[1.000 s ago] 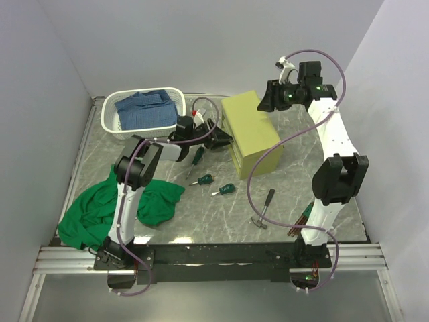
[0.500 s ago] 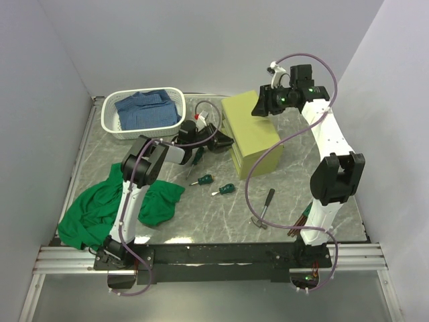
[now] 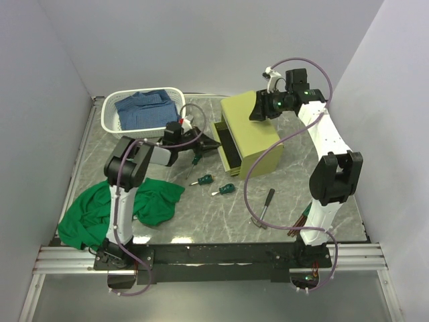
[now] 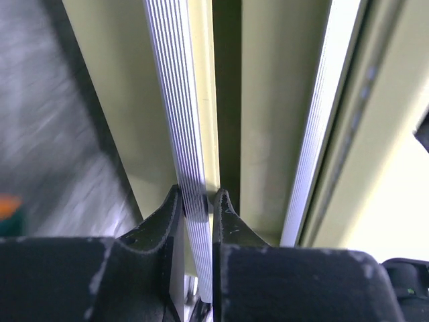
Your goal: Sort the tools into containers
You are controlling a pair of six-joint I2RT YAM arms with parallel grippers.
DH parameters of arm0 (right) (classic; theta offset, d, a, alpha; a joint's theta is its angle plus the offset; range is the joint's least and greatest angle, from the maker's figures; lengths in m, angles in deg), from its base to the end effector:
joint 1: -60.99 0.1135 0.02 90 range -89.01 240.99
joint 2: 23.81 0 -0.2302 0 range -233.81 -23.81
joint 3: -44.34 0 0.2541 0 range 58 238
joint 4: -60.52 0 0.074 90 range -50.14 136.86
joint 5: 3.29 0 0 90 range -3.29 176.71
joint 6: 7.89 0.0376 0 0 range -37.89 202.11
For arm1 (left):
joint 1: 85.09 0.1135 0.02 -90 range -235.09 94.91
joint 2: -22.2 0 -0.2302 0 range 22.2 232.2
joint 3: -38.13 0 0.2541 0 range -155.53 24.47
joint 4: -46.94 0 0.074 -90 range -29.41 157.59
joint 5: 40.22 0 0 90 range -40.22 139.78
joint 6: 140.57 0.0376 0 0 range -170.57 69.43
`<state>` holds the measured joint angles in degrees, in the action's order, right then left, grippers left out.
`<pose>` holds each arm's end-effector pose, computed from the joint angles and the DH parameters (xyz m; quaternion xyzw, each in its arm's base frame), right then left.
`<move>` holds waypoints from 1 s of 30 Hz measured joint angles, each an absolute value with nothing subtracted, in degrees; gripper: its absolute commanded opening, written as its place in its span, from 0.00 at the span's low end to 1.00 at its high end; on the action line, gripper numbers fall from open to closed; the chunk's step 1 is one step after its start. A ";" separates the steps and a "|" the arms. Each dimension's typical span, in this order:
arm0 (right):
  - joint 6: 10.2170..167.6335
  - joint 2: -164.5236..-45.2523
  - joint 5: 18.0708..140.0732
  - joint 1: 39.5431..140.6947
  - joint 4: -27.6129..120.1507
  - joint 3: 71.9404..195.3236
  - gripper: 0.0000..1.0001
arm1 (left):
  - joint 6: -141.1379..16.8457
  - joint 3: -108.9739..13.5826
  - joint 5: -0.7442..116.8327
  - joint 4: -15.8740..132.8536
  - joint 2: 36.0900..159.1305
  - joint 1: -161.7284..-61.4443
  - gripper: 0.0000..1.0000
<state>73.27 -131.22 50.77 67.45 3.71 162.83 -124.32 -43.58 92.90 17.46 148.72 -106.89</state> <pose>0.4061 0.0682 0.3072 -0.2325 0.8578 0.2783 0.3643 0.3944 -0.1854 0.0926 -0.1235 0.7624 -0.6140 0.1627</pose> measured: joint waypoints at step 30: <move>71.74 -131.75 52.19 67.63 6.72 162.88 0.59 | -92.26 -37.63 86.84 49.02 128.94 -99.76 0.70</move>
<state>71.74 -131.75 52.19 67.63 6.72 162.88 -92.26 -37.63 86.84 49.02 128.94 -99.76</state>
